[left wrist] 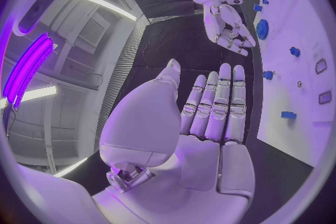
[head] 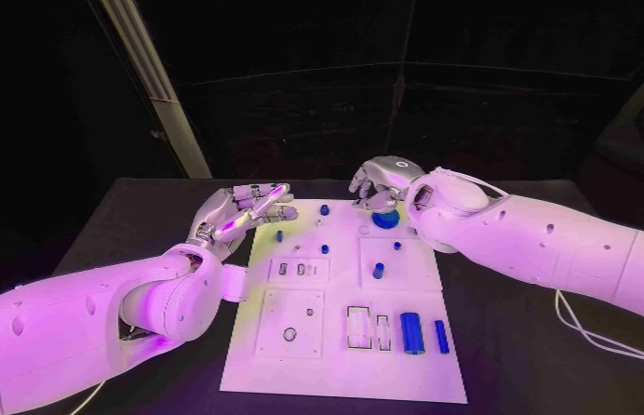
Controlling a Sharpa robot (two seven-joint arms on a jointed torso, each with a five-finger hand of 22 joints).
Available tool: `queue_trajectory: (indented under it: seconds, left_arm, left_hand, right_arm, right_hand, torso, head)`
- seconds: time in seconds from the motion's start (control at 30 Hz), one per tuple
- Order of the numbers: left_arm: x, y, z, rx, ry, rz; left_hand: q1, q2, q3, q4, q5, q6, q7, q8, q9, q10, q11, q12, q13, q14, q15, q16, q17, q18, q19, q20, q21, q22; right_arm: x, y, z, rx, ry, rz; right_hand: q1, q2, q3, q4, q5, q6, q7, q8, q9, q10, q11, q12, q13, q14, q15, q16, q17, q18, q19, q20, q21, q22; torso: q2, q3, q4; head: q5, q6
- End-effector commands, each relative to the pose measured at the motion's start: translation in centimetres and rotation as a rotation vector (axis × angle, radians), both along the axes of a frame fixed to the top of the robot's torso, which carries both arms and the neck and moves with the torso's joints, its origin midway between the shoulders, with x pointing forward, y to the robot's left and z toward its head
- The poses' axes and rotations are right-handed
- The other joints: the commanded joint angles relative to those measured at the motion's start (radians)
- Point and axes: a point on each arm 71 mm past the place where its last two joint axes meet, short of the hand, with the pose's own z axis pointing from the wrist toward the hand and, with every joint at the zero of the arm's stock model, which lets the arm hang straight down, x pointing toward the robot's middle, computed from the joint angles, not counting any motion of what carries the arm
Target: Assemble the parts on the task board
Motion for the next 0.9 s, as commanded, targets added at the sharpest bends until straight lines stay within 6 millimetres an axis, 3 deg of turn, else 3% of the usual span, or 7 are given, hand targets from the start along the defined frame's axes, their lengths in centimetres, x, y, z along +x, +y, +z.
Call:
queue_trajectory:
  seconds: [0.03, 0.2, 0.23, 0.27, 0.4, 0.7, 0.9]
  left_arm:
    - [0.1, 0.1, 0.2, -0.004, -0.012, -0.011]
    - [0.1, 0.2, 0.2, -0.004, -0.013, -0.010]
    - [0.2, 0.2, 0.2, -0.004, -0.013, -0.010]
    - [0.2, 0.2, 0.2, -0.004, -0.013, -0.010]
    - [0.2, 0.2, 0.1, -0.003, -0.013, -0.008]
    - [0.4, 0.3, 0.1, -0.002, -0.013, -0.007]
    - [0.4, 0.3, 0.1, -0.001, -0.012, -0.007]
  left_hand:
    - [0.003, 0.011, -0.002, -0.002, 0.000, 0.007, 0.005, -0.005, -0.001, -0.007, 0.000, -0.005, -0.002, 0.005, 0.000, -0.006, 0.001, 0.015, 0.006, 0.001, -0.004, -0.001]
    - [0.003, 0.011, -0.002, -0.003, 0.000, 0.008, 0.004, -0.005, -0.001, -0.007, 0.000, -0.005, -0.001, 0.005, 0.000, -0.006, 0.001, 0.015, 0.007, 0.001, -0.004, -0.002]
    - [0.003, 0.011, -0.002, -0.003, 0.000, 0.008, 0.004, -0.005, -0.001, -0.007, 0.000, -0.005, -0.001, 0.005, 0.000, -0.006, 0.001, 0.015, 0.007, 0.001, -0.004, -0.002]
    - [0.003, 0.011, -0.002, -0.003, 0.000, 0.008, 0.004, -0.005, -0.001, -0.007, 0.000, -0.005, -0.001, 0.005, 0.000, -0.006, 0.001, 0.015, 0.007, 0.001, -0.004, -0.002]
    - [0.003, 0.011, -0.002, -0.003, 0.000, 0.008, 0.004, -0.005, -0.001, -0.007, 0.000, -0.005, -0.001, 0.006, 0.000, -0.006, 0.001, 0.015, 0.007, 0.001, -0.004, -0.002]
    - [0.004, 0.011, -0.003, -0.004, 0.000, 0.009, 0.003, -0.005, -0.001, -0.006, 0.000, -0.005, -0.001, 0.006, 0.000, -0.007, 0.001, 0.015, 0.007, 0.001, -0.004, -0.002]
    - [0.004, 0.011, -0.003, -0.004, 0.000, 0.009, 0.003, -0.005, -0.001, -0.006, 0.000, -0.005, -0.001, 0.006, 0.000, -0.007, 0.001, 0.015, 0.007, 0.001, -0.004, -0.002]
  right_arm:
    - [-0.4, -1.8, 0.3, 0.082, 0.084, -0.064]
    - [-0.5, -3.8, 0.0, 0.056, 0.149, -0.112]
    - [-0.5, -4.1, -0.1, 0.046, 0.159, -0.120]
    - [-0.5, -4.4, -0.2, 0.035, 0.168, -0.128]
    - [-0.2, -5.1, -0.6, -0.009, 0.199, -0.149]
    - [0.3, -5.4, -1.0, -0.073, 0.216, -0.169]
    - [0.4, -5.3, -1.1, -0.099, 0.214, -0.166]
  right_hand:
    - [-0.043, -0.024, -0.041, 0.033, 0.031, 0.000, -0.020, 0.000, -0.002, 0.074, -0.020, 0.040, 0.033, 0.021, -0.019, 0.037, 0.056, -0.013, 0.023, -0.017, 0.022, 0.037]
    - [-0.053, -0.043, -0.121, 0.079, 0.053, -0.011, -0.033, -0.003, -0.003, 0.133, -0.035, 0.133, 0.134, 0.028, -0.033, 0.087, 0.131, -0.024, 0.053, -0.034, 0.055, 0.098]
    - [-0.024, -0.020, -0.159, 0.110, 0.063, -0.013, -0.035, 0.001, -0.002, 0.089, -0.036, 0.186, 0.216, 0.024, -0.032, 0.097, 0.141, -0.024, 0.056, -0.041, 0.062, 0.107]
    - [-0.023, -0.032, -0.177, 0.116, 0.059, -0.019, -0.033, -0.001, -0.003, 0.097, -0.037, 0.211, 0.242, 0.025, -0.034, 0.101, 0.148, -0.028, 0.059, -0.037, 0.066, 0.116]
    - [0.041, -0.020, -0.264, 0.194, 0.062, -0.035, -0.028, 0.004, -0.003, 0.017, -0.034, 0.358, 0.453, 0.027, -0.030, 0.127, 0.186, -0.033, 0.070, -0.032, 0.086, 0.152]
    - [0.087, -0.024, -0.298, 0.237, 0.063, -0.053, -0.023, 0.003, -0.004, 0.025, -0.029, 0.518, 0.647, 0.034, -0.026, 0.154, 0.234, -0.039, 0.082, -0.027, 0.103, 0.185]
    - [0.116, -0.028, -0.322, 0.268, 0.066, -0.059, -0.020, 0.008, -0.003, 0.142, -0.024, 0.907, 1.022, 0.056, -0.020, 0.227, 0.387, -0.049, 0.107, -0.023, 0.131, 0.241]
  torso:
    - [-0.005, 0.0028, -0.0107]
    - [-0.006, 0.0057, -0.0136]
    - [-0.005, 0.0050, -0.0119]
    - [-0.005, 0.0056, -0.0117]
    - [-0.004, 0.0043, -0.0095]
    - [-0.004, 0.0036, -0.0099]
    - [-0.004, 0.0037, -0.0103]
  head:
    - [0.003, 0.000]
    - [0.003, 0.000]
    - [0.002, 0.000]
    - [0.001, 0.000]
    - [0.000, 0.000]
    - [0.000, -0.002]
    - [0.001, -0.003]
